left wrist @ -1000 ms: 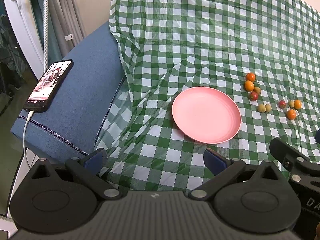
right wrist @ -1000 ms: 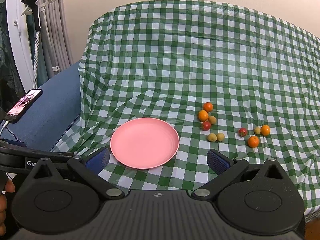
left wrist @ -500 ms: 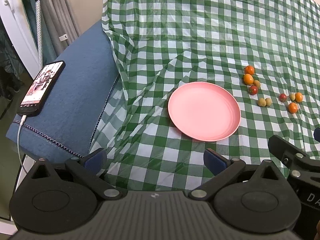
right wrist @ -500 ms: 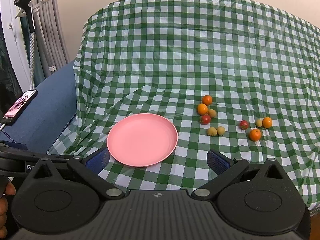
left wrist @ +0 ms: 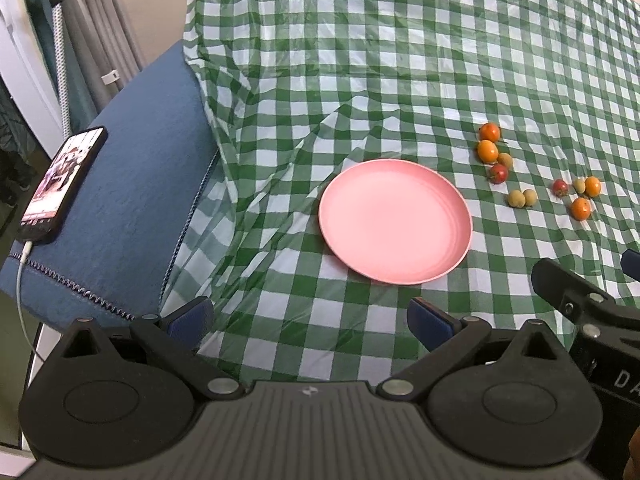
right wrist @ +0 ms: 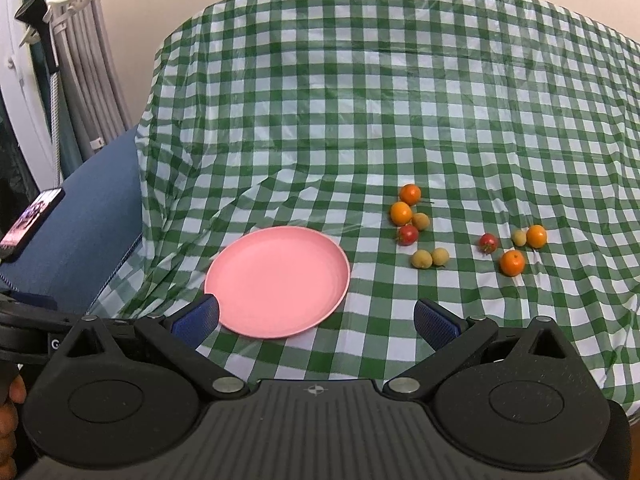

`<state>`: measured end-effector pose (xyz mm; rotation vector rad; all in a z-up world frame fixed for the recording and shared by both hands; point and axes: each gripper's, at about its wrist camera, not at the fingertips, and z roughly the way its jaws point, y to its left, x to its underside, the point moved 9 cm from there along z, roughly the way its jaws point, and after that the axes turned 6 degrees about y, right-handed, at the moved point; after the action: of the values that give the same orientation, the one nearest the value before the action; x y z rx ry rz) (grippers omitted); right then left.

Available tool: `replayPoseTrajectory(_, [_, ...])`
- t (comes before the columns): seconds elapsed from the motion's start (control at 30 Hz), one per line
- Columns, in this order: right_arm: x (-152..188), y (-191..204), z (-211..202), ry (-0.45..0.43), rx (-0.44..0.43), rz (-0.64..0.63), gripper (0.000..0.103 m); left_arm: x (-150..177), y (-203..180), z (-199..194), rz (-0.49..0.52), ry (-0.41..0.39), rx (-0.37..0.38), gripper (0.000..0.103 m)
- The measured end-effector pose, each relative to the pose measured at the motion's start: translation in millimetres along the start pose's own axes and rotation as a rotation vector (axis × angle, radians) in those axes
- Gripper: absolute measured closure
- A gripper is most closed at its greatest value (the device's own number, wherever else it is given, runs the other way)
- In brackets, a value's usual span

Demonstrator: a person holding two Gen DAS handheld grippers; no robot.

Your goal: Organize fruits

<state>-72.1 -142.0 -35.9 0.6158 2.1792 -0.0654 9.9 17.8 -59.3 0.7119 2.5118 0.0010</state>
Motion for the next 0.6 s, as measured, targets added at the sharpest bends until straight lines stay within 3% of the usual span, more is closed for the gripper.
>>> replayPoseTrajectory(0.3, [2,-40,4,-0.008,0.050,0.084,0.001,-19,-35,1,0.054,-0.005,0.022,0.000])
replayPoseTrajectory(0.6, [3,-145,6,-0.051,0.231,0.195,0.001,-57,-108,12,0.107,0.003,0.124,0.000])
